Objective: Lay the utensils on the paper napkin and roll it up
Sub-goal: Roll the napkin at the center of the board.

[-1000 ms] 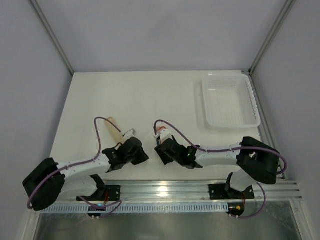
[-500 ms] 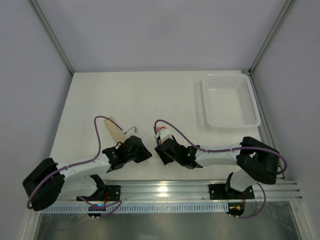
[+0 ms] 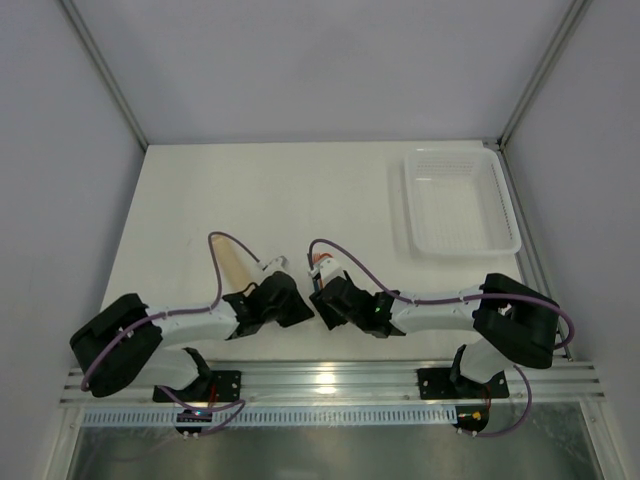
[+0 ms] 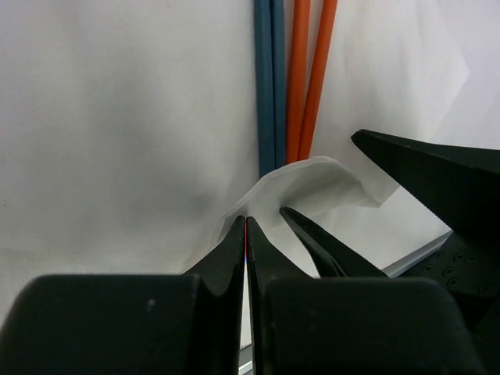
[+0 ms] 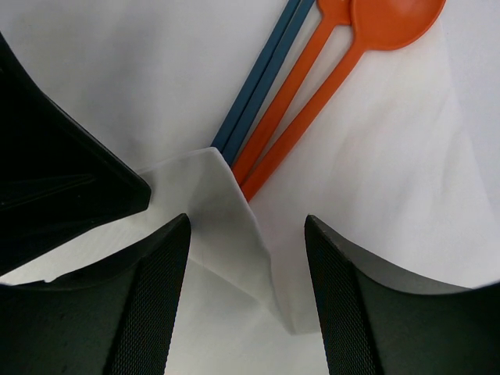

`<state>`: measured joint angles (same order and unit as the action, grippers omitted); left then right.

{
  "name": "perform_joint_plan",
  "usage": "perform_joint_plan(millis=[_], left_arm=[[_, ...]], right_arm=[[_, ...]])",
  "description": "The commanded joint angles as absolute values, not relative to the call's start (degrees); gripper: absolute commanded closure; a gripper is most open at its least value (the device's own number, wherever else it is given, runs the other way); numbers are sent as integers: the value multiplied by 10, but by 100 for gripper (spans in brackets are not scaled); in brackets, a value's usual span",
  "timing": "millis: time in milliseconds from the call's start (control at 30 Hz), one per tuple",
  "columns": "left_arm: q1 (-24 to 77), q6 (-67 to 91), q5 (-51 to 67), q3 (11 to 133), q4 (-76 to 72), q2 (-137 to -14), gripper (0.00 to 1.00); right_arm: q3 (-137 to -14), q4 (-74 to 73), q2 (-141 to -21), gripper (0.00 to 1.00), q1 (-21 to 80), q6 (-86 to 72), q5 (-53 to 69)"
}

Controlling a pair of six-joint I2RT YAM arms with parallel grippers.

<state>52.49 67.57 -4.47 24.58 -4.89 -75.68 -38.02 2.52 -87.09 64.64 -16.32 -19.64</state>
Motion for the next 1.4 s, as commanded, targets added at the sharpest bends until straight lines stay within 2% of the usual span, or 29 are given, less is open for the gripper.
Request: perform_joint_plan(millis=[0,700,967,1133,1167,1300,1367], left_arm=[[527,678,-62,276,-60,-756,100],[527,685,-70,297,-17,-801,100],[527,676,-74,312,-3,-805,100],[527,669,-76,319,19,-803,100],[527,668,-76,320,20,-803,100],[527,665,-75,323,23,-803,100],[527,664,-75,325,23,-805,100]], right_arm=[[-376,29,-862,36,644,-168,-194],[-389,4,-850,35,645,-174,-195],[-435,-88,-782,27,645,-176,-212],[-462,-143,-734,27,645,-178,-214],[-463,-148,-726,27,645,-180,-208],[-447,-136,-687,47,635,-185,-130],[-417,-97,-665,58,608,-198,-52]])
